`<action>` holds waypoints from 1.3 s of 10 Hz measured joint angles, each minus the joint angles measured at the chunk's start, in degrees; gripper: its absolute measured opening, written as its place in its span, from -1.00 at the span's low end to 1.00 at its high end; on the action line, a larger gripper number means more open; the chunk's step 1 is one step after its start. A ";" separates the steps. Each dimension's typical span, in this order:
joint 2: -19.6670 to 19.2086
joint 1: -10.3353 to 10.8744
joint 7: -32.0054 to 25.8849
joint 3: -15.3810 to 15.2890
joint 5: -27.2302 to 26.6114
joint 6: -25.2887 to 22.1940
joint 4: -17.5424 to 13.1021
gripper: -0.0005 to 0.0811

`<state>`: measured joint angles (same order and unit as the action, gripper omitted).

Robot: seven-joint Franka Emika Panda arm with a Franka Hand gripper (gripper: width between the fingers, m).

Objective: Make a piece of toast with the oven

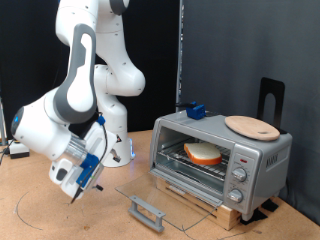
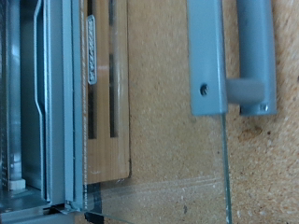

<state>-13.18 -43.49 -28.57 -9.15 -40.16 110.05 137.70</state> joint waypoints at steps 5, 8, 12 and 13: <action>-7.22 2.28 0.48 -1.28 1.97 6.08 0.30 0.99; -8.09 2.89 0.54 -3.50 0.27 5.42 1.96 0.99; -5.59 2.39 0.62 -5.81 -2.70 -1.92 3.87 0.99; -4.74 1.33 0.62 -5.71 -2.72 -5.75 3.28 0.99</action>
<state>-17.92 -42.17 -27.95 -14.86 -42.88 104.29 140.98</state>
